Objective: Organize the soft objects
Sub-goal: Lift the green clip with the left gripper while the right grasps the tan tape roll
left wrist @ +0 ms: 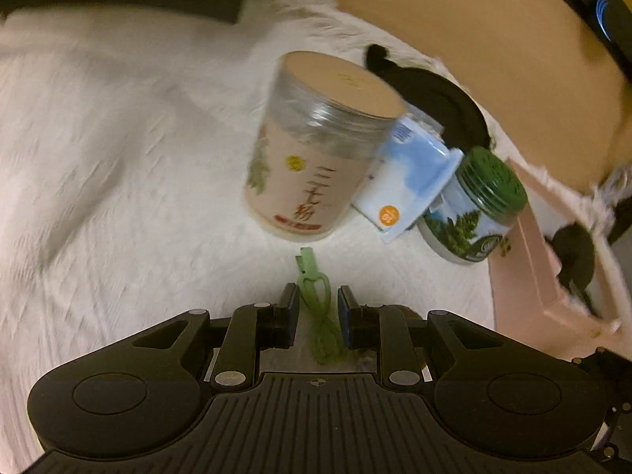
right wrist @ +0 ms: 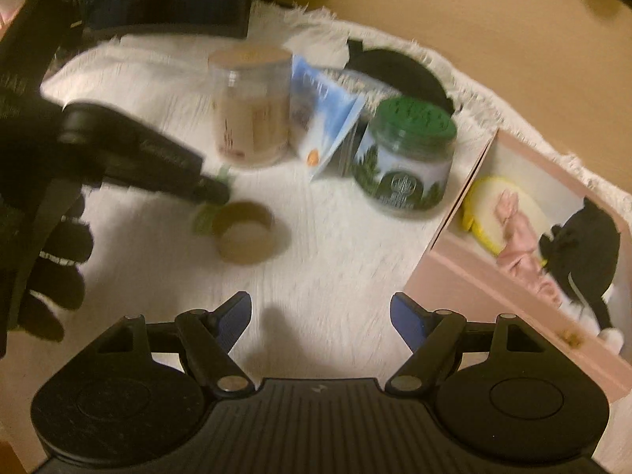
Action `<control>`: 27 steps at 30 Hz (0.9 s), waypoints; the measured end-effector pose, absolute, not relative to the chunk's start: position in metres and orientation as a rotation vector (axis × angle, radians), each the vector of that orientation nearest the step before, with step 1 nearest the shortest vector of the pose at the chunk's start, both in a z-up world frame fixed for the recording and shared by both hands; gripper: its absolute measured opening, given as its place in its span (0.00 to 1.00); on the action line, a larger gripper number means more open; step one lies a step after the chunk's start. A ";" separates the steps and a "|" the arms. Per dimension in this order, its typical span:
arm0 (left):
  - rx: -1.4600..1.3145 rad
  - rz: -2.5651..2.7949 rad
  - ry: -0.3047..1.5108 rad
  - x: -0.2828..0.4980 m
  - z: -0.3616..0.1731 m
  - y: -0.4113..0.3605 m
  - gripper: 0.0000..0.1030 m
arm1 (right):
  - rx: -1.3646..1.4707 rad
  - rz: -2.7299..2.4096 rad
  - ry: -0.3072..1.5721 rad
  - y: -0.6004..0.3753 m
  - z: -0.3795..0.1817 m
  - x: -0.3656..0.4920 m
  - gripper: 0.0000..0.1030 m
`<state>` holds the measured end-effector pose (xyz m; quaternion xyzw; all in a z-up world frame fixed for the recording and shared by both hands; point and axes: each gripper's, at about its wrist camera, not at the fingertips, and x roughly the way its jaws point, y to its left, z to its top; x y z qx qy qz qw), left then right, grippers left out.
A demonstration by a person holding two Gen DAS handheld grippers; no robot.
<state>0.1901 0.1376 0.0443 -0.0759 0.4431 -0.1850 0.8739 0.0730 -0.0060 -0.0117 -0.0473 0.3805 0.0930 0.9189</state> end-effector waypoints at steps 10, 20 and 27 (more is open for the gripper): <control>0.174 -0.356 0.869 0.189 0.046 0.097 0.26 | 0.020 0.192 0.746 -0.024 -0.033 0.062 0.87; 0.054 -0.387 0.905 0.201 0.045 0.101 0.36 | 0.031 0.184 0.691 -0.025 -0.041 0.055 1.00; 0.053 -0.402 0.906 0.197 0.043 0.103 0.36 | 0.031 0.185 0.687 -0.024 -0.042 0.054 1.00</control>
